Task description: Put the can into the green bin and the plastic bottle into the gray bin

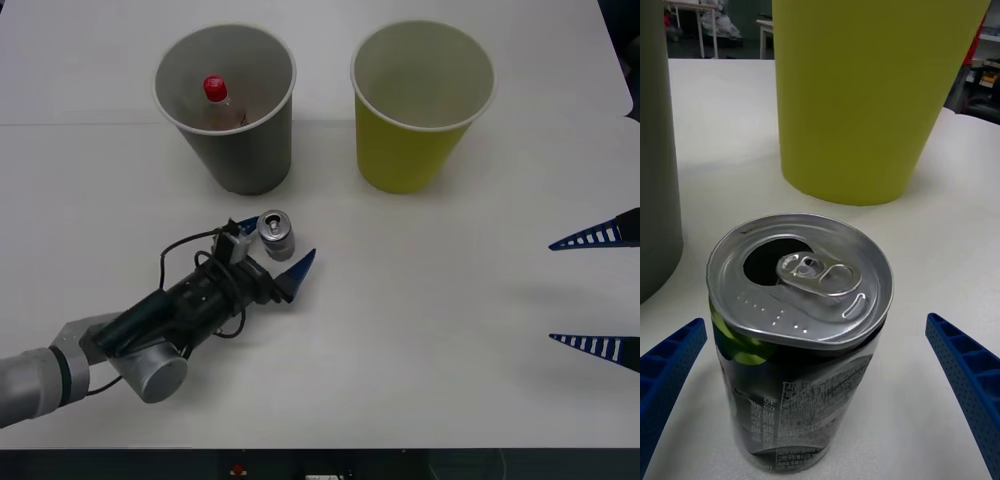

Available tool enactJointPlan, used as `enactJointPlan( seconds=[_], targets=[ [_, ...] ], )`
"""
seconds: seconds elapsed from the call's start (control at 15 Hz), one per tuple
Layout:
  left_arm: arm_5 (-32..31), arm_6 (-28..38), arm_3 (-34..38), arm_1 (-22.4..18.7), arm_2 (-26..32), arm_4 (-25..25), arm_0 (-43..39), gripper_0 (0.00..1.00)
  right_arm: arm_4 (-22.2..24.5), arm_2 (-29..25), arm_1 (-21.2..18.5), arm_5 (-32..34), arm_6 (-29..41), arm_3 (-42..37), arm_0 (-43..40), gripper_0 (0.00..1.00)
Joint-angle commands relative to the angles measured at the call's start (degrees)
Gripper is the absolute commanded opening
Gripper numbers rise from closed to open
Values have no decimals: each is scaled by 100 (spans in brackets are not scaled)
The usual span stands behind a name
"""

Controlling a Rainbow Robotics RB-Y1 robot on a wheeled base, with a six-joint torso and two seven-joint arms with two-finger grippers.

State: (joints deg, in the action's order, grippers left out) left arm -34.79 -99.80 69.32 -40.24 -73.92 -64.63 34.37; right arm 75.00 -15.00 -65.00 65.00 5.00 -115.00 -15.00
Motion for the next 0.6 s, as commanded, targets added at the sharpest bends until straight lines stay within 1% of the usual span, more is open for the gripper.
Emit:
enactJointPlan(
  seconds=[0.07, 0.13, 0.2, 0.6],
  targets=[
    [8, -48, -6, 7, 1, -14, 17, 49, 0, 0, 0, 0, 0, 0, 0, 100],
    [8, -57, -6, 7, 1, -23, 17, 8, 0, 0, 0, 0, 0, 0, 0, 100],
    [8, -75, 3, 7, 1, -32, 17, 0, 0, 0, 0, 0, 0, 0, 0, 100],
    [8, -101, 12, -2, 1, -23, 26, 0, 0, 0, 0, 0, 0, 0, 0, 100]
  ],
)
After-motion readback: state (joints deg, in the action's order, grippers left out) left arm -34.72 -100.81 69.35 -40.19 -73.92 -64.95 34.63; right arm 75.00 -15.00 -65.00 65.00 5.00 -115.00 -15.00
